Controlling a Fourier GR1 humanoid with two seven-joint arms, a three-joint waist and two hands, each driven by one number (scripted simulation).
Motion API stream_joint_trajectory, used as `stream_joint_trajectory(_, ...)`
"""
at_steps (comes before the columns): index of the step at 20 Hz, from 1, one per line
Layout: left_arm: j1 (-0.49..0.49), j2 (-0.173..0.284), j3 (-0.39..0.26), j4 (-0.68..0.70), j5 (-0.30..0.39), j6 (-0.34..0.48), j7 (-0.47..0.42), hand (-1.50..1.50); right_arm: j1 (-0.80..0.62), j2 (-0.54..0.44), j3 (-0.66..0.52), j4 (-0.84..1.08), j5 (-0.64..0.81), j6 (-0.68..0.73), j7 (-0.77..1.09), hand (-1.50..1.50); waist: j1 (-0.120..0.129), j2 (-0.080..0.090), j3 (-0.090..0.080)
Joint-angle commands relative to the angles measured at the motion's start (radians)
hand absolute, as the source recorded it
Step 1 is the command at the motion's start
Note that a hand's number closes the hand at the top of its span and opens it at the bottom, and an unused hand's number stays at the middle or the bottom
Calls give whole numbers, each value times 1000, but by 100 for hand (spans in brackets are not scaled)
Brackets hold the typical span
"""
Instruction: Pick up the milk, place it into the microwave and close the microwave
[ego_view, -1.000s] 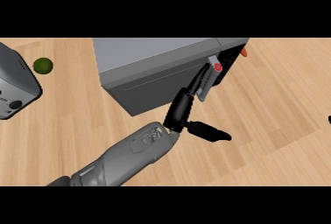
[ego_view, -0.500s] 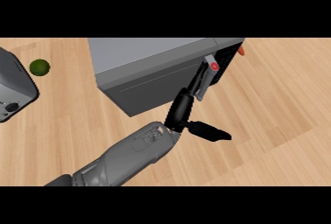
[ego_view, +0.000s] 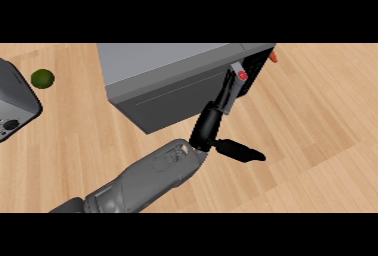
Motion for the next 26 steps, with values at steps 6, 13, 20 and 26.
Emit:
stream_joint_trajectory(6, -68, 0, 10, 44, 65, 11, -6, -150, -20, -27, -10, 9, -39, 2, 26, -150, -16, 3, 1)
stream_joint_trajectory(13, -79, 0, -5, 50, 112, 12, -20, -150, -39, -37, -4, 1, -78, 16, 35, -150, -19, -2, 2)
stream_joint_trajectory(20, -80, 0, -12, 78, 184, -34, 30, 150, -47, -56, -7, 2, -103, 12, 57, -150, -15, 9, 2)
stream_joint_trajectory(26, -147, 39, -103, 241, 69, 63, 43, -150, -49, -75, -25, 3, -117, 10, 68, -150, 21, -11, 15)
